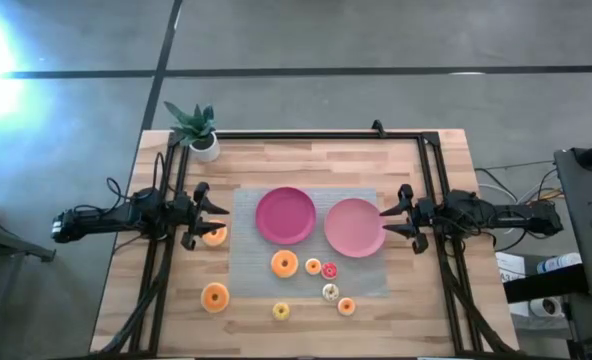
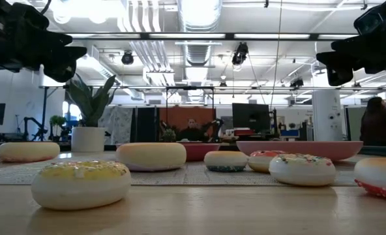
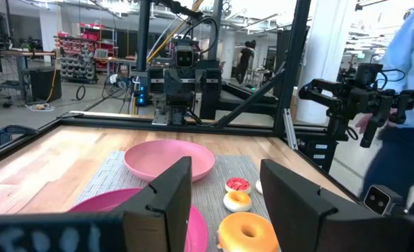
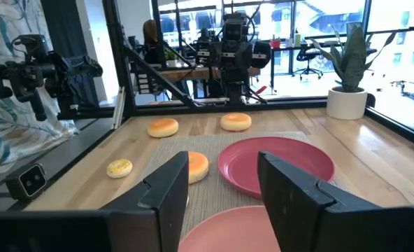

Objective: Pick & Place donuts

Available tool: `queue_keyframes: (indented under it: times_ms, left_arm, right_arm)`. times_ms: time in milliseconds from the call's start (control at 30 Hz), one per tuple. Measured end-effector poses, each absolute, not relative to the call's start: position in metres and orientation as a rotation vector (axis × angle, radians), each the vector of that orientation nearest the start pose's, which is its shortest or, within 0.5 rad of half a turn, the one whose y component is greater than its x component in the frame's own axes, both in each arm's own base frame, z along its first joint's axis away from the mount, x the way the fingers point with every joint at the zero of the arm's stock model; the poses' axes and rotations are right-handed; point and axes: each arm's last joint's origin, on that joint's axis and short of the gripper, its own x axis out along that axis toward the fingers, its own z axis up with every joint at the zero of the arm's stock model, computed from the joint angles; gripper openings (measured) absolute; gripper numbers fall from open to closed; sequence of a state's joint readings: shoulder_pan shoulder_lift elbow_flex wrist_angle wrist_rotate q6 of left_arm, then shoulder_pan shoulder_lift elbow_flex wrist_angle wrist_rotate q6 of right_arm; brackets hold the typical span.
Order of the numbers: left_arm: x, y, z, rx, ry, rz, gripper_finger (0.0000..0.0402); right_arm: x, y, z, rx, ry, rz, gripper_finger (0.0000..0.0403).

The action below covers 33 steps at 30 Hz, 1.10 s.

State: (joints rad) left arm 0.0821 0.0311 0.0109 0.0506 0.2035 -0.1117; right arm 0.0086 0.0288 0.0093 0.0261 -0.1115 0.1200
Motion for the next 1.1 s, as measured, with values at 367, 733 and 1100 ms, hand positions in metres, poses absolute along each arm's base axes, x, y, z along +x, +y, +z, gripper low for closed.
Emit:
queue_keyframes:
  times_ms: [367,733,1100]
  left_arm:
    - [0.0985,0.0022,0.1697,-0.107,-0.023,-0.124,0.0145]
    - [0.0985,0.0022,0.1697,-0.107,-0.024,-0.123,0.0145]
    - [0.0985,0.0022,0.1697,-0.107,-0.023,-0.123,0.0145]
  right_arm:
    - [0.0987,0.0040,0.1670,0.119,0.001,0.120,0.0162]
    - [0.0987,0.0040,0.1679,0.162,-0.007,0.121,0.0162]
    - [0.0987,0.0039,0.1691,0.209,-0.017,0.116,0.0162]
